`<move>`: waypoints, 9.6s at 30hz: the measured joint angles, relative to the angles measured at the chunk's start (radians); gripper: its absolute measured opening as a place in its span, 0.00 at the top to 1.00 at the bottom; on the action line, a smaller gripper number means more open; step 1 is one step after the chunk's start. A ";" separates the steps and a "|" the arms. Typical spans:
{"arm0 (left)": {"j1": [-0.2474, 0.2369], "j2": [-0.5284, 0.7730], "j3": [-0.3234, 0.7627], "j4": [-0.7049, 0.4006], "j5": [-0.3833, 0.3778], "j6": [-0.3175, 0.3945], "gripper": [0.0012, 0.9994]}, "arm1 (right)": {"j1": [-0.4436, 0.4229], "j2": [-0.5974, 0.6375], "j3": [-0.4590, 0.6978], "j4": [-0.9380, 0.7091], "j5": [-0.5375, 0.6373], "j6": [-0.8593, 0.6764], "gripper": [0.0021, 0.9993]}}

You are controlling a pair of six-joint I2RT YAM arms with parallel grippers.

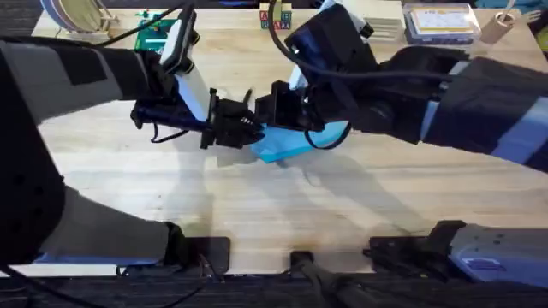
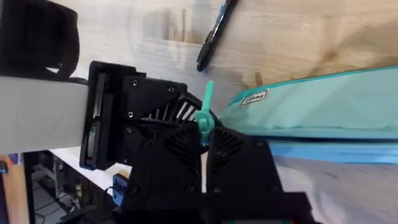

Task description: Unzip the bag, pick up the pens from the table one at a time and place them inside, then zip the bag closed.

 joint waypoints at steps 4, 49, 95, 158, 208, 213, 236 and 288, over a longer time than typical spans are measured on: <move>0.000 0.000 0.000 0.000 0.000 0.000 0.96 | 0.000 0.000 0.000 0.000 0.000 0.000 0.97; -0.004 0.000 0.000 0.000 0.002 0.000 0.95 | -0.044 -0.302 0.009 -0.151 0.091 -0.507 0.00; 0.107 -0.571 0.101 -0.148 -0.405 -0.198 0.00 | -0.385 -0.507 0.009 -0.494 0.110 -1.474 0.97; 0.107 -0.956 0.101 -0.405 -0.584 -0.517 0.00 | -0.580 0.049 0.009 -0.396 -0.353 -1.977 0.97; 0.107 -0.956 0.101 -0.294 -0.611 -0.691 0.01 | -0.580 -0.528 0.009 -0.510 -0.285 -1.307 0.00; 0.107 -0.955 0.101 -0.231 -0.656 -0.850 0.01 | -0.580 -0.613 0.009 -0.550 -0.174 -1.233 0.00; 0.107 -0.604 0.101 -0.087 -0.682 -1.133 0.01 | -0.580 -0.804 0.009 -0.829 -0.096 -1.132 0.00; -0.305 0.174 0.468 0.072 -1.077 -1.329 0.01 | -0.580 -0.804 0.009 -0.831 -0.096 -1.100 0.00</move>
